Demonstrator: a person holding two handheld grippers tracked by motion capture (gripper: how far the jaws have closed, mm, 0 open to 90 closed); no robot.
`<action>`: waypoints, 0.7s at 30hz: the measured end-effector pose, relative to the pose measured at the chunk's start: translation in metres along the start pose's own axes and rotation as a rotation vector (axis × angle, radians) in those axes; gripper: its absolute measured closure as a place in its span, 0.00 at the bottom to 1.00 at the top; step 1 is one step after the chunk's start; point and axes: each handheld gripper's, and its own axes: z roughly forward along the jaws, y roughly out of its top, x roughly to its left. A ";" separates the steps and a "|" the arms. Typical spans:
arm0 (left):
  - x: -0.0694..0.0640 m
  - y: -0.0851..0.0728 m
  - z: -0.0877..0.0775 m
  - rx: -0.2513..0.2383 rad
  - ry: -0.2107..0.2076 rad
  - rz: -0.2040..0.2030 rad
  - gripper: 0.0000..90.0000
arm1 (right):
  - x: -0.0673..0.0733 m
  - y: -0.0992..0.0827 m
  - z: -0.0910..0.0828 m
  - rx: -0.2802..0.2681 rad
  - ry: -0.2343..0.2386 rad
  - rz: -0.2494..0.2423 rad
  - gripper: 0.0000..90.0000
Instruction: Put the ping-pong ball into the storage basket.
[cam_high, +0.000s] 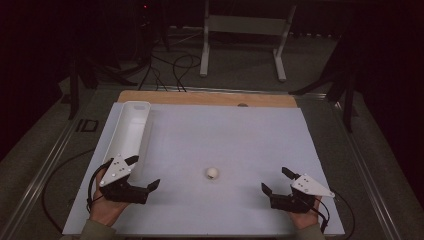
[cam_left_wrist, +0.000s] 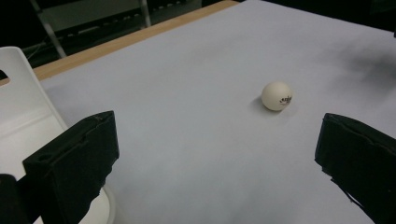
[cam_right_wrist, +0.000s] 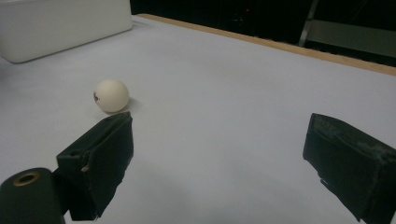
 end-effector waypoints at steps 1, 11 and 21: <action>0.000 0.000 0.001 0.003 -0.004 -0.001 0.00 | 0.000 0.000 0.000 0.000 0.000 0.001 0.09; -0.001 0.004 0.008 0.039 -0.026 0.013 0.00 | 0.000 0.000 0.001 -0.001 -0.001 0.002 0.09; 0.000 0.008 0.015 0.062 -0.047 0.032 0.00 | -0.001 0.000 0.001 0.003 -0.001 0.003 0.09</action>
